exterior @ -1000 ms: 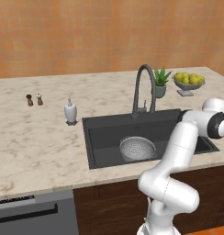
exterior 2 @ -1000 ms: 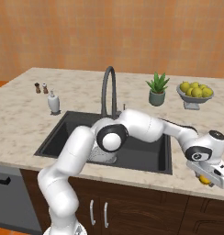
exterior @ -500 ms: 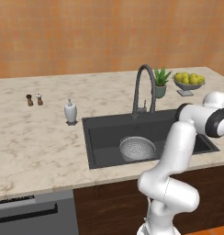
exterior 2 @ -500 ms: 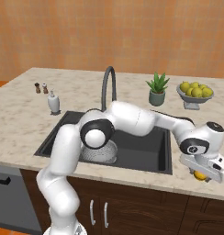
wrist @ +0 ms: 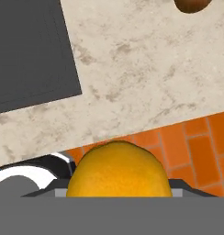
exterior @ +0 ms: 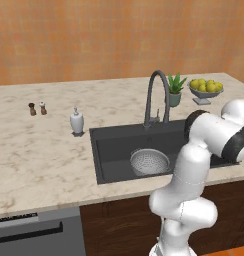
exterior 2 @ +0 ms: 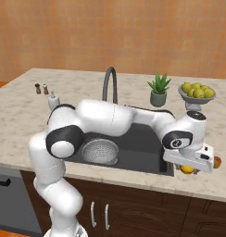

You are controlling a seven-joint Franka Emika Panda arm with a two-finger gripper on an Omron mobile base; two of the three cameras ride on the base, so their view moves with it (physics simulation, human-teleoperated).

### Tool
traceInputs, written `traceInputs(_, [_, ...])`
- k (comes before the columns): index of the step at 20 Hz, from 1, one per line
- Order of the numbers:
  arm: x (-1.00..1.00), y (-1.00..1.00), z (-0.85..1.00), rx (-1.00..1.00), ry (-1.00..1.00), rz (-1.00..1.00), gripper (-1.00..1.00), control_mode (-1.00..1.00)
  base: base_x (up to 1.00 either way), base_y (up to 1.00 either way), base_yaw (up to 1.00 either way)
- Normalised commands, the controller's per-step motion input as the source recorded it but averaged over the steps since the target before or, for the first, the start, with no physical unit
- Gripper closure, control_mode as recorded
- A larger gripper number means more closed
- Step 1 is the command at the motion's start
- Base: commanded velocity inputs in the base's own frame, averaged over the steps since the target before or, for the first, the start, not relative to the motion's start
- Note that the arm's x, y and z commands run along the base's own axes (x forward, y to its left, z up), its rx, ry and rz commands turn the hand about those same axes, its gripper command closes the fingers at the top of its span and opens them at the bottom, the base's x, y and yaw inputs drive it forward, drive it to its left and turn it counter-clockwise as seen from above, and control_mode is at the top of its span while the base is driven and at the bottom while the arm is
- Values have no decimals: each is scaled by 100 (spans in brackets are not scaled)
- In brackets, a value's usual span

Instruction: Put the colander in the sink, put the peach, tangerine in the colander, and turn on the sink faucet and pour water over the colander.

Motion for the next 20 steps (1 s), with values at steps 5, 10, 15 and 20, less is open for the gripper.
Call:
traceInputs(5, [-20, 91, 31, -4, 0, 16, 100, -100, 0, 0, 0])
traceInputs(10, [-6, 95, 36, 0, 0, 6, 100, -100, 0, 0, 0])
traceInputs(15, [4, 100, 26, -3, 0, 3, 100, -100, 0, 0, 0])
traceInputs(20, [28, 99, 3, 0, 1, -1, 100, -100, 0, 0, 0])
